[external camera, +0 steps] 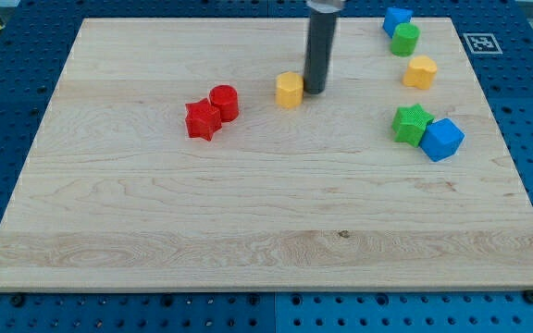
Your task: Slide the yellow heart to the right of the yellow hexagon
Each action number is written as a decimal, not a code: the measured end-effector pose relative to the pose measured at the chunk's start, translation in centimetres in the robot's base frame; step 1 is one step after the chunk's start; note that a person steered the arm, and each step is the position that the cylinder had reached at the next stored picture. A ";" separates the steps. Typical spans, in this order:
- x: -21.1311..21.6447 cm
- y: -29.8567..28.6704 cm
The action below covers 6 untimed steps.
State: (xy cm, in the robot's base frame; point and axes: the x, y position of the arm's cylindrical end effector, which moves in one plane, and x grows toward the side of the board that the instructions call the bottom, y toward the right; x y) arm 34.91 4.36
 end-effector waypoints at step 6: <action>2.6 21.9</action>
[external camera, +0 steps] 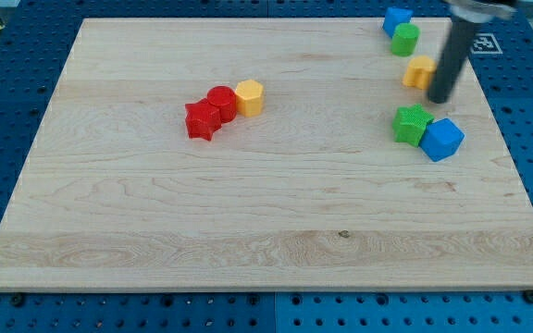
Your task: Slide the yellow heart to the right of the yellow hexagon
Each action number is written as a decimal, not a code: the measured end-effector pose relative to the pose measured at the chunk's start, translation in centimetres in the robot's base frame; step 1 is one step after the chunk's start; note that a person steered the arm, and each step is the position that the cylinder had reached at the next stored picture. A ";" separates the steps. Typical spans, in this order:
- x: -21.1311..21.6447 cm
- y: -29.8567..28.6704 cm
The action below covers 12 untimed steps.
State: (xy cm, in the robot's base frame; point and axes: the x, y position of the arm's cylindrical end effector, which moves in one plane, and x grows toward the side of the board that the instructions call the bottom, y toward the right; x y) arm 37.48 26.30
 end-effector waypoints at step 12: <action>-1.9 -10.3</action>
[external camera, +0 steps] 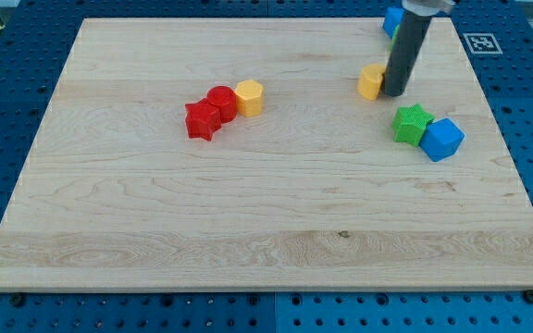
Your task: Slide the yellow heart to the right of the yellow hexagon
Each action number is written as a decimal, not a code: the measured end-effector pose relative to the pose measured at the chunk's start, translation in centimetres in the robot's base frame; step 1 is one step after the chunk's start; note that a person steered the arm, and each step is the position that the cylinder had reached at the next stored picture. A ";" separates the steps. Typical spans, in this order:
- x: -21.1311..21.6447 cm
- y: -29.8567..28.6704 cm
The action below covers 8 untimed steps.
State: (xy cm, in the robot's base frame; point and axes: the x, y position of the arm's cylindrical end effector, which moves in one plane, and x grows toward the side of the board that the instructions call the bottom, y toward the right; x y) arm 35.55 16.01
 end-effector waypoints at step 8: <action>-3.4 -10.4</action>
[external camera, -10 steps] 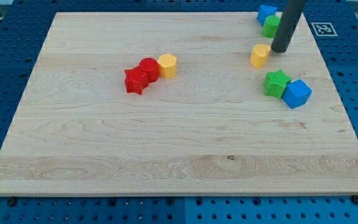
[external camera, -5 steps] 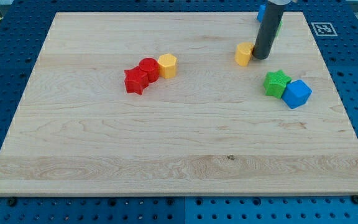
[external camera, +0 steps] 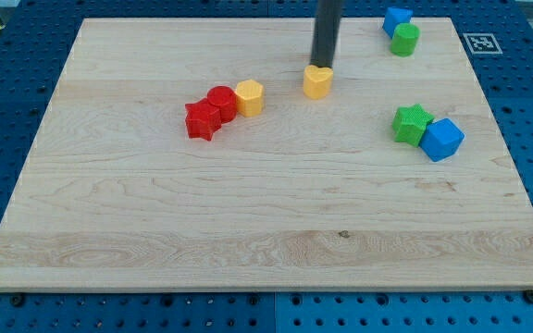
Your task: Slide the yellow heart to the right of the yellow hexagon
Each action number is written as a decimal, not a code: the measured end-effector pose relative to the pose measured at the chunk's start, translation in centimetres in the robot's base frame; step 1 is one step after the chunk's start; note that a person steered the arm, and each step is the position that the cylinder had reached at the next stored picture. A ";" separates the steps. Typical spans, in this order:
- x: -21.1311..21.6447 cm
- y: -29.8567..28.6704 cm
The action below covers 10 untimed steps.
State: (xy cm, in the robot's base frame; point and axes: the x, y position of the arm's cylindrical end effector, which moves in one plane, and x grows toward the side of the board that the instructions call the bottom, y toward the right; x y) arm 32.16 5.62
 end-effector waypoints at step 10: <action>4.2 -1.4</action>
